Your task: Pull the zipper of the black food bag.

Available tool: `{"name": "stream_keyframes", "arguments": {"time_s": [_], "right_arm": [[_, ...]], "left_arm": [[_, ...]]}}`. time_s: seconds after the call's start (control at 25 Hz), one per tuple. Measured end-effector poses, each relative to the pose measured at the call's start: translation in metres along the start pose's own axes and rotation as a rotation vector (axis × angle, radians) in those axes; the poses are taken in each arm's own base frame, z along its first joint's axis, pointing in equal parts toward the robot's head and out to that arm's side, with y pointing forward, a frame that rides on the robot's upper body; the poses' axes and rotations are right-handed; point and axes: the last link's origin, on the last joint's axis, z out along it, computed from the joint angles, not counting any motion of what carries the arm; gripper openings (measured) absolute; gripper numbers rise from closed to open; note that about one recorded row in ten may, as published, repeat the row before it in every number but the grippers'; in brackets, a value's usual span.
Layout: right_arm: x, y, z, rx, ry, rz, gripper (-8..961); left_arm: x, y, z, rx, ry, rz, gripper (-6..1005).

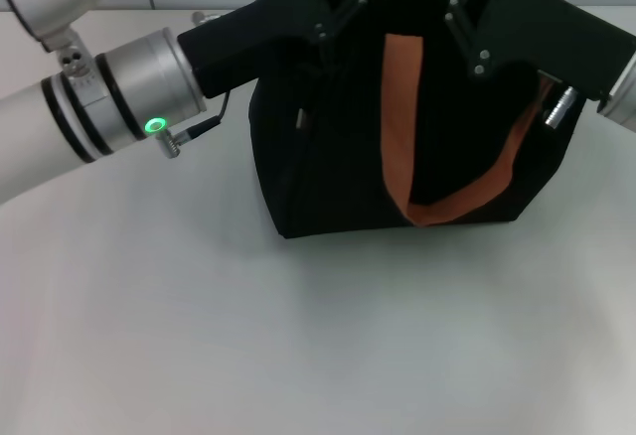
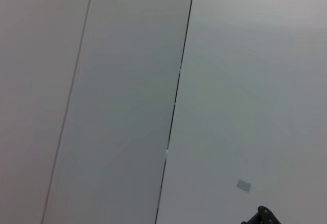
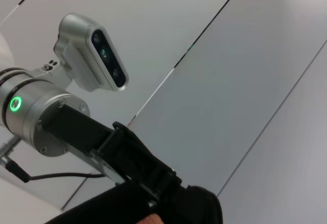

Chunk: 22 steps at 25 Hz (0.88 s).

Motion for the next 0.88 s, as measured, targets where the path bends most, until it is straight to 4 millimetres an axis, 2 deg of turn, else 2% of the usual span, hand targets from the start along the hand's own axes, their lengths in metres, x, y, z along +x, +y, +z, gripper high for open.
{"name": "stream_keyframes", "arguments": {"time_s": [0.28,0.48,0.88], "right_arm": [[-0.009,-0.003,0.010,-0.096,0.075,0.174,-2],[-0.015,-0.006,0.013,-0.198,0.185,0.454,-2],[-0.027,-0.011,0.010,-0.228,0.200,0.568,-2]], "left_arm": [[-0.005,0.000,-0.010,0.024,0.010,0.001,59],[-0.006,0.003,-0.014,0.017,0.018,0.016,59],[-0.007,0.006,-0.018,0.006,0.027,0.024,60]]}}
